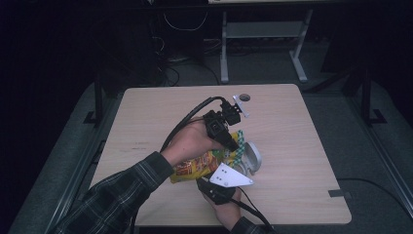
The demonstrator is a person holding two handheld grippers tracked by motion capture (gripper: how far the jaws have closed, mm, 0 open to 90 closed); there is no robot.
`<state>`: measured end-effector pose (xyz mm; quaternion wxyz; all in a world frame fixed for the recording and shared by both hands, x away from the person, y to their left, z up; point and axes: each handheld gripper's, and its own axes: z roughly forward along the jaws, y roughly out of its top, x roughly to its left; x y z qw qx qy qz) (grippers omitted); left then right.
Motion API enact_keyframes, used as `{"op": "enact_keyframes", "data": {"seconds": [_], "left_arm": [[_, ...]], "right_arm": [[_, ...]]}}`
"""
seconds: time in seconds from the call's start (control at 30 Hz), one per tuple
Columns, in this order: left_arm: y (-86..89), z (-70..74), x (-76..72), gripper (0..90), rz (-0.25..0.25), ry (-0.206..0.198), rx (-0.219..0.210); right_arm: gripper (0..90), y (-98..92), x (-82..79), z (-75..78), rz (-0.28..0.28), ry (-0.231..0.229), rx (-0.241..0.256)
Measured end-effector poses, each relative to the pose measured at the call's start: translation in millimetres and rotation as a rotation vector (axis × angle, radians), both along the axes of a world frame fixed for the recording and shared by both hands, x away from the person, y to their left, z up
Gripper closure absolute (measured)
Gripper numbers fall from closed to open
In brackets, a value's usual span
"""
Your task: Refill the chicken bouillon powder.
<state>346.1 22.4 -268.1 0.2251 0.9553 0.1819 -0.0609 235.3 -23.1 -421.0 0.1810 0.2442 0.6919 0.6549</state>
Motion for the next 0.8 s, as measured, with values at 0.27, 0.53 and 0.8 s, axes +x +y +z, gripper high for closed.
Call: {"op": "enact_keyframes", "data": {"seconds": [0.27,0.53,0.8], "left_arm": [[-0.1,-0.4,0.2,89.7,0.002,0.003,0.0],[-0.2,-0.5,1.3,89.7,0.003,0.001,-0.005],[-0.4,-0.3,1.1,89.7,0.008,0.002,-0.001]], "right_arm": [[90.0,0.0,-0.2,0.0,0.0,0.001,0.001],[90.0,-0.7,0.6,0.5,0.001,0.004,0.0],[90.0,-0.4,0.8,0.6,0.003,0.005,0.006]]}}
